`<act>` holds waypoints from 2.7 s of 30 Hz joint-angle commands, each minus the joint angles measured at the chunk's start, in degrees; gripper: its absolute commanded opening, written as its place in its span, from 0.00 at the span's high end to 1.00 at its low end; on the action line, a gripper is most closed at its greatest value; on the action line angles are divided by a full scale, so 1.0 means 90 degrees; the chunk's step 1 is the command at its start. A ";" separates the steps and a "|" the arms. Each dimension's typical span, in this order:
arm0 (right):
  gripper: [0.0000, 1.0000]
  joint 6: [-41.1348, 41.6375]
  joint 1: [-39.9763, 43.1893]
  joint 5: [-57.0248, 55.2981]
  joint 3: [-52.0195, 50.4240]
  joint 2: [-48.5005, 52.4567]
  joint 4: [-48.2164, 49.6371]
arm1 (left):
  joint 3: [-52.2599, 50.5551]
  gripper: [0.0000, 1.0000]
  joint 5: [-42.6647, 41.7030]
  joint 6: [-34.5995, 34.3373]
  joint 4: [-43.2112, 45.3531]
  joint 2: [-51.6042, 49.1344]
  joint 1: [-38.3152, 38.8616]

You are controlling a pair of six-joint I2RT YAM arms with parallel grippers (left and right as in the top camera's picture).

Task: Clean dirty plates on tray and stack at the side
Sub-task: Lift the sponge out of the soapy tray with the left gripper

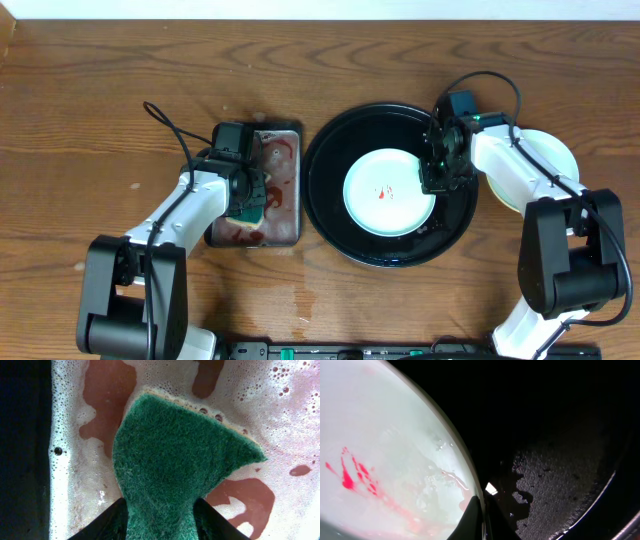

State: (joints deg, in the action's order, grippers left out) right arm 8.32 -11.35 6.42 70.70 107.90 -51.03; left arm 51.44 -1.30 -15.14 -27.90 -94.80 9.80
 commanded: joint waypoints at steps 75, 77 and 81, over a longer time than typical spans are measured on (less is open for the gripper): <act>0.99 -0.0029 -0.0078 -0.0024 -0.0083 0.0053 0.0075 | 0.0418 0.93 -0.5960 0.2305 -0.0457 0.1377 -0.2453; 0.99 -0.0029 -0.0078 -0.0024 -0.0083 0.0053 0.0075 | 0.0418 0.93 -0.5979 0.2305 -0.0459 0.1377 -0.2516; 0.99 -0.0029 -0.0078 -0.0024 -0.0083 0.0053 0.0075 | 0.0418 0.93 -0.6499 0.2647 -0.0457 0.1377 -0.2528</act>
State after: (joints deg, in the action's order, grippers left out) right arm 8.32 -11.35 6.46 70.32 107.90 -50.13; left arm 54.17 -54.15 5.41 -32.32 -82.83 -12.75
